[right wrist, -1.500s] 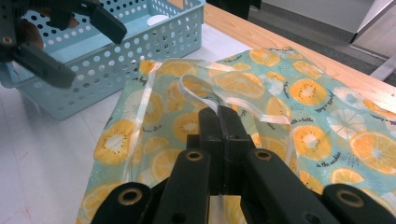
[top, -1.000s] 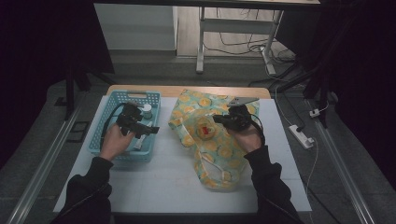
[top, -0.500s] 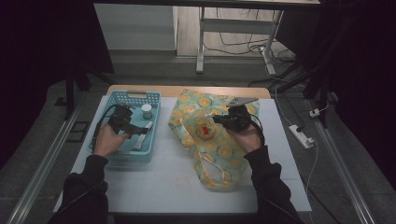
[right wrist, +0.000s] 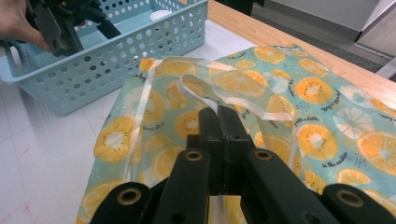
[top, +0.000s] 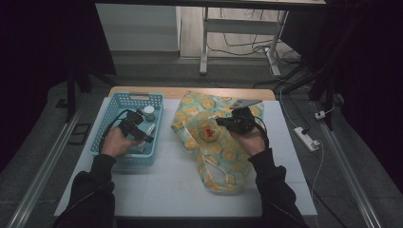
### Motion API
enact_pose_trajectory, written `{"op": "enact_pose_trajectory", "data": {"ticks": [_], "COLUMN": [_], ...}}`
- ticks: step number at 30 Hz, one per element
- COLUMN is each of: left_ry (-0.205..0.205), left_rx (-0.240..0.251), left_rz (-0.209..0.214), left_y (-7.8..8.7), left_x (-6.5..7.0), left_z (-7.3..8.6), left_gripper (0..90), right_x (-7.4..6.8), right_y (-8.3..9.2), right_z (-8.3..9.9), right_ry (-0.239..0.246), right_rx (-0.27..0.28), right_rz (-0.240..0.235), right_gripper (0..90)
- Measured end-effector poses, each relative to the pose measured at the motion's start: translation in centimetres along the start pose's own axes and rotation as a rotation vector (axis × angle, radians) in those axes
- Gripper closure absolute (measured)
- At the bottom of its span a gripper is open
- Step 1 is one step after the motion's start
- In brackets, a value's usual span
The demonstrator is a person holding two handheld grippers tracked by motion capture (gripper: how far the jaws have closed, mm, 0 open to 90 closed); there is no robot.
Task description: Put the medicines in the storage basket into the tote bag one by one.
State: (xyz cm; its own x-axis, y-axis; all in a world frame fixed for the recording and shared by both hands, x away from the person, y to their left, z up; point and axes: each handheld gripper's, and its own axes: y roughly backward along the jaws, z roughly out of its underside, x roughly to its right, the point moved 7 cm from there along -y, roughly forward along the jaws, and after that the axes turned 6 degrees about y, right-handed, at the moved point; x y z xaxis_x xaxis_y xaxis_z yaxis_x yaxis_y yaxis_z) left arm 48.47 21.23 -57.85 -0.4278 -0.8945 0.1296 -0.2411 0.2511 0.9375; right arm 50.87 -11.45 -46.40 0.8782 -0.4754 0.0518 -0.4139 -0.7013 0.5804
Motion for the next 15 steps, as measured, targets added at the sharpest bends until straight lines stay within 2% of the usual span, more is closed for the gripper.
{"op": "enact_pose_trajectory", "data": {"ticks": [7,15], "left_ry": [-0.005,0.031], "left_rx": [-0.023,-0.027], "left_rz": [-0.006,0.017], "left_y": [-0.08,0.19], "left_x": [0.2,0.33], "left_z": [0.13,0.14], "left_gripper": [35.2,58.9], "right_x": [-0.08,-0.03], "right_y": [-0.14,-0.19], "right_z": [0.06,0.11], "right_ry": [0.003,0.003], "right_rx": [-0.007,-0.009], "right_rz": [-0.003,-0.002], "right_gripper": [90.0,90.0]}}
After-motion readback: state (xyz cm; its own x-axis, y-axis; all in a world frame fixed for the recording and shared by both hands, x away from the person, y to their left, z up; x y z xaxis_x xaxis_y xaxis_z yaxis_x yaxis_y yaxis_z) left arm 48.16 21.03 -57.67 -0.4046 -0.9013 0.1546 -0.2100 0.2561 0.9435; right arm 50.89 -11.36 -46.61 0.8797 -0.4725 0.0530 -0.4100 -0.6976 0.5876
